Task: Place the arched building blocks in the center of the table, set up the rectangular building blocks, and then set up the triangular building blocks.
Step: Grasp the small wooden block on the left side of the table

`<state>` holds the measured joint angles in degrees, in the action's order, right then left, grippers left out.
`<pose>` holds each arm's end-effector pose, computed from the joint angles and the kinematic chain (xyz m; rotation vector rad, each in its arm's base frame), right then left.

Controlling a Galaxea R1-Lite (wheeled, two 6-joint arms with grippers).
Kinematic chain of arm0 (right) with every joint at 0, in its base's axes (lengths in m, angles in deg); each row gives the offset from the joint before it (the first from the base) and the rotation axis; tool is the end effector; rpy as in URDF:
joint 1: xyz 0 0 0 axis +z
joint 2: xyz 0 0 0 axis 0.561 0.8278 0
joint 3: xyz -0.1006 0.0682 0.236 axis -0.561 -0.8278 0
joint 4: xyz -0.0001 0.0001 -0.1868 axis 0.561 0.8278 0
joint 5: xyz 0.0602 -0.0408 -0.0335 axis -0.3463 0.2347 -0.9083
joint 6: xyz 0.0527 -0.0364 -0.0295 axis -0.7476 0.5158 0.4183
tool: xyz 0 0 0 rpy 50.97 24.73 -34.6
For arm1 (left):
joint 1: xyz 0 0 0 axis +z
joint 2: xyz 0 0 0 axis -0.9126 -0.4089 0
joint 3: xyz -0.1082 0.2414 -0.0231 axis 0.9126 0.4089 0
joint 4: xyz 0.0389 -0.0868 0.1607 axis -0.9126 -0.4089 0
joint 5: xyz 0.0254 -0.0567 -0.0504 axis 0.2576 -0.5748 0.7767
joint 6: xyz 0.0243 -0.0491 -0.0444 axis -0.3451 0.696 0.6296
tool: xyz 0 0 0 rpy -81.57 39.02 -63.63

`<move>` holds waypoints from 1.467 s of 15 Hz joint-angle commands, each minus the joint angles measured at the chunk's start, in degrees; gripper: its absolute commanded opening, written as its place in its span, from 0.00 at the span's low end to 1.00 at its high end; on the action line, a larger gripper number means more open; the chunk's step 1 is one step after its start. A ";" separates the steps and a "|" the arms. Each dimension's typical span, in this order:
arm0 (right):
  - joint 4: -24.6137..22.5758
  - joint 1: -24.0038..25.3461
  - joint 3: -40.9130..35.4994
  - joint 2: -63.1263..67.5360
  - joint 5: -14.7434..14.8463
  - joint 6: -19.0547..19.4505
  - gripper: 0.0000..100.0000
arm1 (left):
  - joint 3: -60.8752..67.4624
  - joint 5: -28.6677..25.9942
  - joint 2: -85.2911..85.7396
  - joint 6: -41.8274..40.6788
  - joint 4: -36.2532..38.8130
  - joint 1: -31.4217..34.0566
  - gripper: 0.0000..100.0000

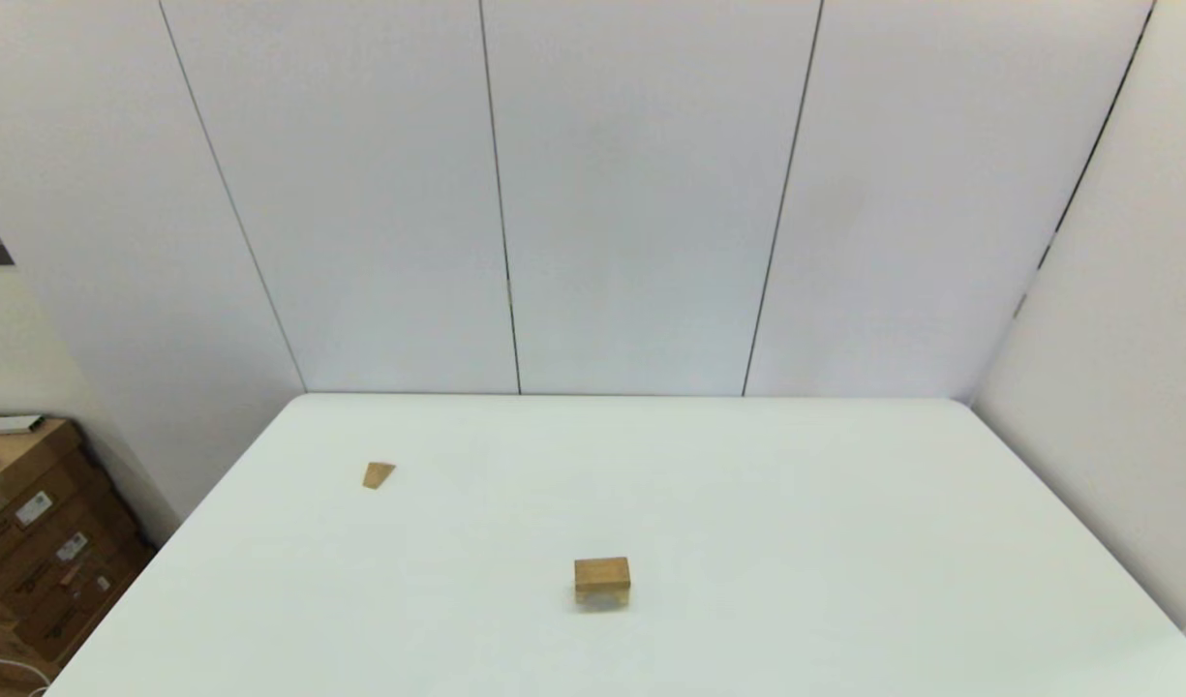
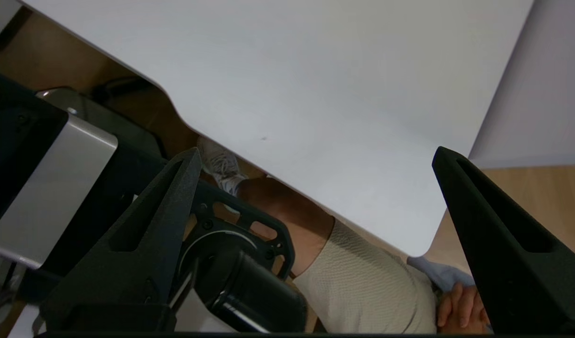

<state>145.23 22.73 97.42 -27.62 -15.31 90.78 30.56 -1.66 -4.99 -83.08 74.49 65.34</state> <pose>0.0437 0.0097 0.1552 -0.4789 0.7051 0.3157 0.0558 -0.0005 0.0752 0.0018 0.0019 -0.0078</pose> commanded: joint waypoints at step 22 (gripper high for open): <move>-19.97 6.39 -27.23 -18.87 0.11 -11.48 1.00 | 0.00 0.01 -0.09 0.01 0.01 0.00 1.00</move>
<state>127.24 29.20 70.11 -46.96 -14.56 80.90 30.56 -1.69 -4.99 -83.08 74.49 65.34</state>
